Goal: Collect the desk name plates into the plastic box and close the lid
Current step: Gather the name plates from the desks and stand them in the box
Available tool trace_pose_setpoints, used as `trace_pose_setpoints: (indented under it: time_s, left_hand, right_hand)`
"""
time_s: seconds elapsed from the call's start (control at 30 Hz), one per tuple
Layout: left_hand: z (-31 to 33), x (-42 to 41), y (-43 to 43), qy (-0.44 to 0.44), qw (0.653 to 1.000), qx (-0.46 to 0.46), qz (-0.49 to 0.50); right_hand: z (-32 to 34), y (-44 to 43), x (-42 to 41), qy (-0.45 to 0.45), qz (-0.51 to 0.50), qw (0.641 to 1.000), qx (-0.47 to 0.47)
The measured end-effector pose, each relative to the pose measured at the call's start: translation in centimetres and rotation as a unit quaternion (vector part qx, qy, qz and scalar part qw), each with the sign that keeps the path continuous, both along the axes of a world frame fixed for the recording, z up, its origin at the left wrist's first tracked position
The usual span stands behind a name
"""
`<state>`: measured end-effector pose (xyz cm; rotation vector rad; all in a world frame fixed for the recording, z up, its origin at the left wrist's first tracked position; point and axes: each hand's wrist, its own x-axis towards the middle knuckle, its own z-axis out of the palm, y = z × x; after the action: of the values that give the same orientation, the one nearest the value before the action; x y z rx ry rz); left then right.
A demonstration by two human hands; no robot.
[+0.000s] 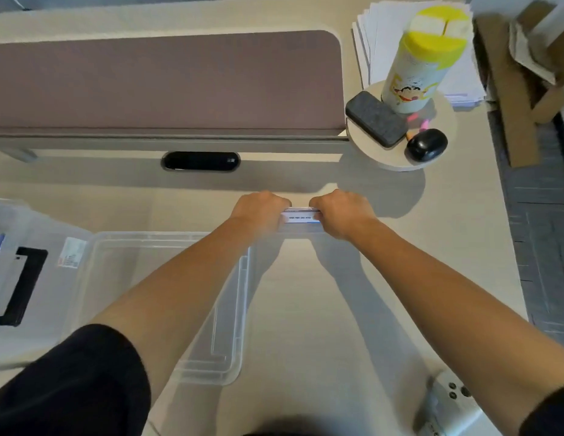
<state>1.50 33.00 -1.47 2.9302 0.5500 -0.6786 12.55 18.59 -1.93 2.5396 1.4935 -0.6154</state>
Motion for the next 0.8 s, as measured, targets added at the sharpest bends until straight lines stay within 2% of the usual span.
trace_pose_setpoints:
  time_s: [0.1,0.23,0.33,0.53,0.6,0.7,0.8]
  left_hand:
    - [0.1,-0.5,-0.4,-0.006,1.000,-0.001,-0.028]
    - [1.8,-3.1,-1.3,-0.086,0.995,-0.006,-0.053]
    - [4.6,-6.6,-2.2,-0.157,0.985,-0.062,0.019]
    - [9.5,-15.5,-3.5,-0.262,0.936,-0.180,0.150]
    - [10.4,-19.1,-3.5,-0.283,0.917,-0.198,0.199]
    - [11.5,-24.7,-2.9,-0.307,0.894,-0.207,0.252]
    - [12.5,-31.1,-2.4,-0.343,0.877,-0.192,0.276]
  right_hand:
    - [1.1,-0.7,-0.2,0.011,-0.001,1.000,-0.006]
    - [5.3,-2.2,-1.2,0.014,-0.011,1.000,0.020]
    - [9.7,-3.1,-3.1,0.004,-0.033,0.997,0.064]
    - [16.2,-2.2,-10.6,-0.045,-0.077,0.979,0.182]
    - [16.9,-1.5,-14.6,0.024,-0.133,0.961,0.240]
    - [17.4,0.2,-20.7,0.218,-0.242,0.906,0.270]
    - [18.2,2.6,-27.2,0.299,-0.268,0.872,0.279]
